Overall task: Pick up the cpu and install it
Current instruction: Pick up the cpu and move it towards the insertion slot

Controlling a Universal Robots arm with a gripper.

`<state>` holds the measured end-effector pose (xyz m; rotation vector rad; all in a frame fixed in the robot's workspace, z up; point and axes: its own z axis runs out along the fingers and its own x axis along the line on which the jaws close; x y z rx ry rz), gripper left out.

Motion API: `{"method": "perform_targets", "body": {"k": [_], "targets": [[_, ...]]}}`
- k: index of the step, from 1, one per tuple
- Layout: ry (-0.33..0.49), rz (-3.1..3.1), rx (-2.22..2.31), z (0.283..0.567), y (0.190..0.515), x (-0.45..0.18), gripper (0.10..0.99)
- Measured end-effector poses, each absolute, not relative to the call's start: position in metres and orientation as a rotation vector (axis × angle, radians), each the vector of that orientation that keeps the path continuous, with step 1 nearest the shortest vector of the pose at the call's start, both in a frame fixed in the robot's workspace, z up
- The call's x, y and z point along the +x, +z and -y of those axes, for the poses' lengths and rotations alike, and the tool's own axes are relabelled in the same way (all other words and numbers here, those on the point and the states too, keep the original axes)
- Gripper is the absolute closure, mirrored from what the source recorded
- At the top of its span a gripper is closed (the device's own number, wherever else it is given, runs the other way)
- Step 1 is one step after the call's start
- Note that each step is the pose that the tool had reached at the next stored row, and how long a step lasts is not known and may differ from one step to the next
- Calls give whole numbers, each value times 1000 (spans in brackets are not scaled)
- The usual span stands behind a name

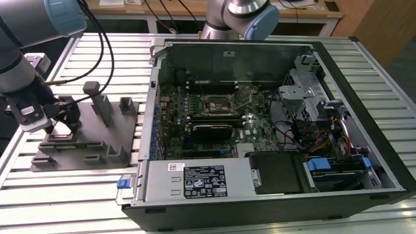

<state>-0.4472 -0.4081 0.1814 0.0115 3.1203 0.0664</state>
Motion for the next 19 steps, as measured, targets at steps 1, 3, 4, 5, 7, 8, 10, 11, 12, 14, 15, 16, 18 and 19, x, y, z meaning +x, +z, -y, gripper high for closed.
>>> {"method": "perform_targets", "body": {"k": [1,3,4,5,7,8,10,11,12,14,15,16,18,19], "targets": [[66,-3120,11,408,181,-447,439],[66,-3120,11,408,181,-447,439],[66,-3120,11,408,181,-447,439],[66,-3120,11,408,181,-447,439],[66,-3120,11,408,181,-447,455],[66,-3120,11,408,181,-447,522],[66,-3120,11,408,181,-447,541],[66,-3120,11,408,181,-447,541],[66,-3120,11,408,181,-447,541],[66,-3120,11,408,181,-447,541],[66,-3120,11,408,181,-447,541],[66,-3120,10,408,181,-447,541],[66,-3120,10,408,181,-447,541],[67,-3120,10,408,182,-447,541]]}}
